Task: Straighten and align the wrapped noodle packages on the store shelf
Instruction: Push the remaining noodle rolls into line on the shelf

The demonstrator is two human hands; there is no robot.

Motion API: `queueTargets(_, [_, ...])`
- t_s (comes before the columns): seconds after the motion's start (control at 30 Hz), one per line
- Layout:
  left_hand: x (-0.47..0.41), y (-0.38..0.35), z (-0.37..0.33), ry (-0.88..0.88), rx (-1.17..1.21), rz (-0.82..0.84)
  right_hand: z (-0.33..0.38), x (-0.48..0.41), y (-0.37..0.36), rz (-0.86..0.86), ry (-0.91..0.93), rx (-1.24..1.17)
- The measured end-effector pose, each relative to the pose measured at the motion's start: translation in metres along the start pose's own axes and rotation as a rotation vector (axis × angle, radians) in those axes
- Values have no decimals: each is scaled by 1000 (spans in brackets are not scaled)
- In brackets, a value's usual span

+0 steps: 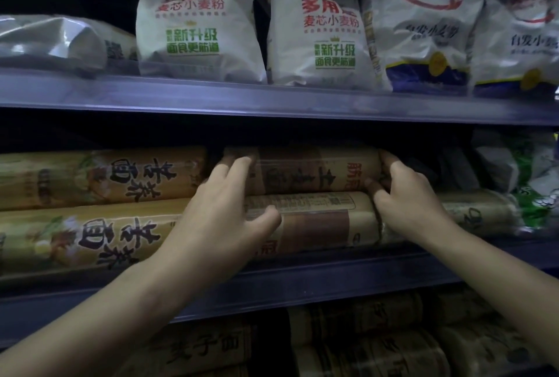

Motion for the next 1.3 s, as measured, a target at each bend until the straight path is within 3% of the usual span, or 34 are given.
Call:
queueTargets(0.43, [8,10,19,-39,-71,-27,11,1,-11,94,-19,-5])
queueTargets(0.7, [12,15,29,-24,-69,-27,17,4,-18,134,-52,99])
queueTargets(1.03, [14,20,35,-58,-230,-6,24,14,-23,180,-120,221])
queueTargets(1.3, [14,25,42,19,-37,59,32,26,-11,257,-79,173])
Point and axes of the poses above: each hand's wrist, its own x-axis away from the middle knuckle, its own y-axis out of the back of the hand, z = x × y, the point moved 8 cm from there along -x, towards the middle knuckle, and after that the axes turned 3 degrees about -x, right-handed, at the moved point
